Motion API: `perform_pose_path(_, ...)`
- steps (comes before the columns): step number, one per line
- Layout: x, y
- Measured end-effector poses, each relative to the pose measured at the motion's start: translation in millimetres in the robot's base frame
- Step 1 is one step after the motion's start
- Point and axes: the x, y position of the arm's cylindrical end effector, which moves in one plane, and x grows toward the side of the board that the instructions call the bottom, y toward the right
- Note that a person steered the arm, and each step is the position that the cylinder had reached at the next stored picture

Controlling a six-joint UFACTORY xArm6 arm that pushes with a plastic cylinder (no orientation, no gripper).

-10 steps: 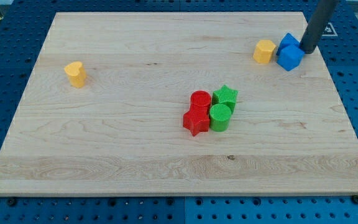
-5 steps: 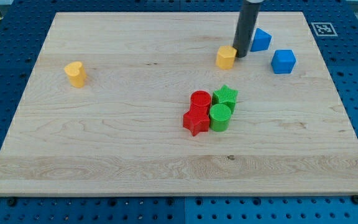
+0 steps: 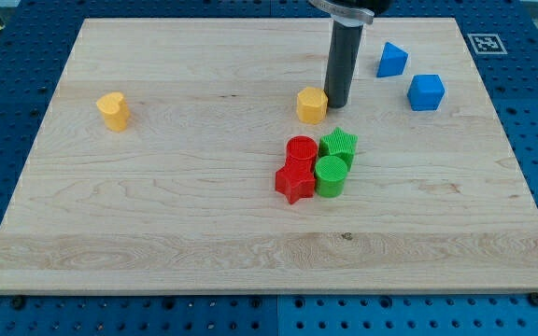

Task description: Push yellow hexagon to the right of the yellow heart

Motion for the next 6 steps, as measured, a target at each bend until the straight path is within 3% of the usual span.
perform_pose_path(6,12.5,-4.7)
